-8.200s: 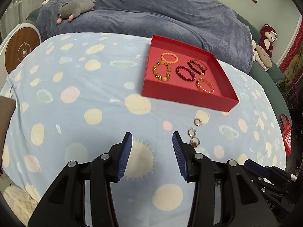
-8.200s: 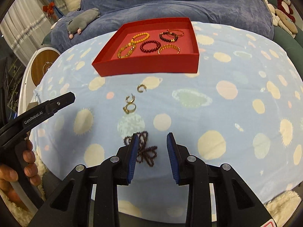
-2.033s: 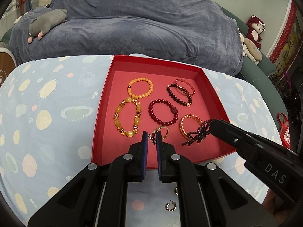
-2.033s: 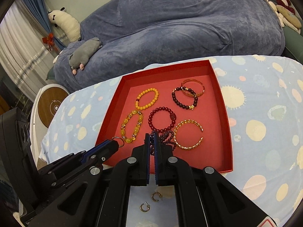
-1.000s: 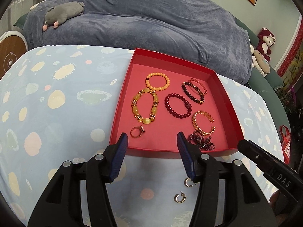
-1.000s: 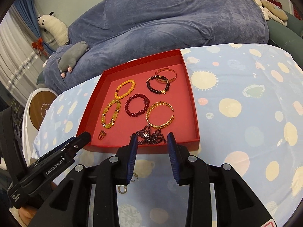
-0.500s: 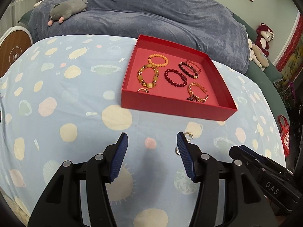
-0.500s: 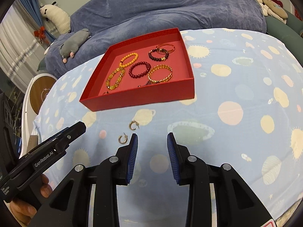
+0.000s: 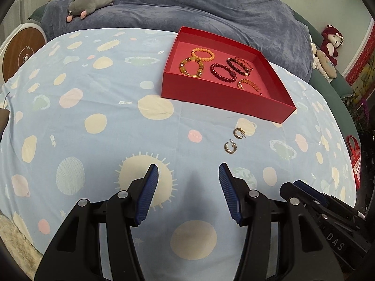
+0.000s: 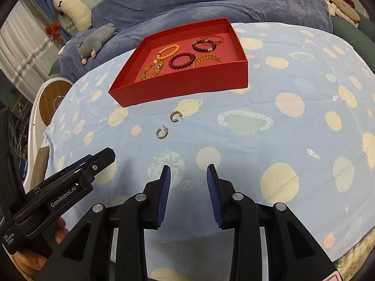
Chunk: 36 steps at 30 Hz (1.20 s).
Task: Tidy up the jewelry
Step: 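Move both tools back toward the two gold hoop earrings, then grasp one gold hoop with the right gripper while the left gripper grasps the other hoop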
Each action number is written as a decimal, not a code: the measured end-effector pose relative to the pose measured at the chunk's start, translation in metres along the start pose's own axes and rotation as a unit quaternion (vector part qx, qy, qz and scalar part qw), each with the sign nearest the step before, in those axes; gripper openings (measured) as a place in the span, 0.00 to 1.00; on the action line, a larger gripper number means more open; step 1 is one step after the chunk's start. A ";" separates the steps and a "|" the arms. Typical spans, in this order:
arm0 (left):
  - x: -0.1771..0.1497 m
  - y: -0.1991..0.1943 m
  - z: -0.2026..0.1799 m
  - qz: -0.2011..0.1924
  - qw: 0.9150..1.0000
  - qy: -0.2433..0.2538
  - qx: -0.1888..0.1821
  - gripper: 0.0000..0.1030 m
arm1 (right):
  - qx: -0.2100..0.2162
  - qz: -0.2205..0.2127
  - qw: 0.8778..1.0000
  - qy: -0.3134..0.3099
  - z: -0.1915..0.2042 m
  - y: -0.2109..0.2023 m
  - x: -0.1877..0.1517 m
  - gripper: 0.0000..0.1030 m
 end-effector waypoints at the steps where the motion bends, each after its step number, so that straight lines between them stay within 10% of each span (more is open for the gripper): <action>1: -0.002 -0.001 0.000 0.000 1.000 0.000 0.000 0.50 | -0.001 0.000 1.000 -0.002 0.000 -0.001 -0.002 0.31; 36: -0.005 0.013 0.028 0.014 0.999 -0.026 0.016 0.50 | -0.016 -0.008 0.998 -0.060 0.049 0.067 0.067 0.31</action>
Point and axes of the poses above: each gripper's, at about its wrist camera, not at the fingertips, and y roughly the way its jaws point, z to its left, x to its top, the point moved 6 cm from there along y, roughly the way its jaws point, and after that the axes turned 14 degrees about -x, right-handed, at the moved point
